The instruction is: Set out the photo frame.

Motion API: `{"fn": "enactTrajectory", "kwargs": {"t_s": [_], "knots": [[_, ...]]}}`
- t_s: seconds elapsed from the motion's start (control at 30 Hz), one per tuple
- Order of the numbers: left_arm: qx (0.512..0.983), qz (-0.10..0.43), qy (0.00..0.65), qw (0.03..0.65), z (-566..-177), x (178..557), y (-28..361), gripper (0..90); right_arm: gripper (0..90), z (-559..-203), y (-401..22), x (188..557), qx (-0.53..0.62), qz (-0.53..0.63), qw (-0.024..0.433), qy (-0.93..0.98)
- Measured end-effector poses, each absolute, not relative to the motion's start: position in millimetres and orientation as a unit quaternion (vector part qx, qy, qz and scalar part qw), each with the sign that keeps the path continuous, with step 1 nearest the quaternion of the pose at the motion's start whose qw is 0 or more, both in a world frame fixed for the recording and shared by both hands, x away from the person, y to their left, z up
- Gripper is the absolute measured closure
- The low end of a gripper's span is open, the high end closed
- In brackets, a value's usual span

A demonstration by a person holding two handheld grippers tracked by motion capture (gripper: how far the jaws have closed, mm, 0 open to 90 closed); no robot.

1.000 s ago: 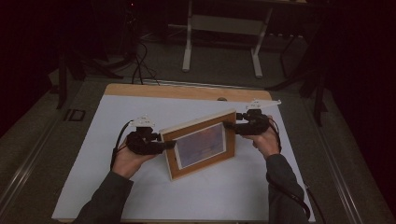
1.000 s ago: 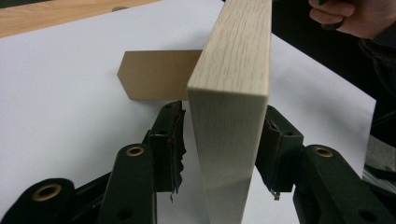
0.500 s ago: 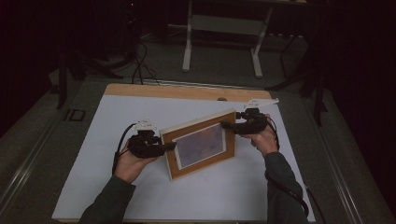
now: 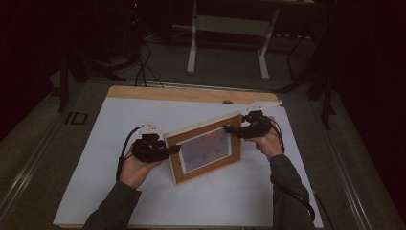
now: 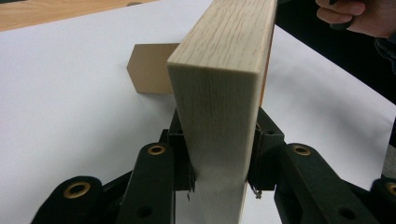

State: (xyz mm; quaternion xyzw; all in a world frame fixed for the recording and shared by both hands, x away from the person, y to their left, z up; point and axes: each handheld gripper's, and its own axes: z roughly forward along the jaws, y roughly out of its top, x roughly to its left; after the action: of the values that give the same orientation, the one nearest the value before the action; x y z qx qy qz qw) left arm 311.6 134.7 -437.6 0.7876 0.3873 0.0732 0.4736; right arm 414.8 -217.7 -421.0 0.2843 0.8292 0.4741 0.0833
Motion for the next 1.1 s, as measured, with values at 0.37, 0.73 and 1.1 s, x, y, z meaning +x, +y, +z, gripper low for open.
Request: {"fn": "enactTrajectory", "kwargs": {"t_s": [0.37,0.73,1.1], "knots": [[0.784,0.07,0.391,0.478,-438,312,135,69.2,38.0,-422,-222,415,0.293,0.484,0.072,0.822],[0.777,0.078,0.39,0.488,-431,313,137,68.8,40.2,-422,-224,414,0.296,0.485,0.074,0.82],[0.776,0.082,0.391,0.488,-430,314,137,68.6,45.9,-424,-231,413,0.3,0.497,0.067,0.811]]}}
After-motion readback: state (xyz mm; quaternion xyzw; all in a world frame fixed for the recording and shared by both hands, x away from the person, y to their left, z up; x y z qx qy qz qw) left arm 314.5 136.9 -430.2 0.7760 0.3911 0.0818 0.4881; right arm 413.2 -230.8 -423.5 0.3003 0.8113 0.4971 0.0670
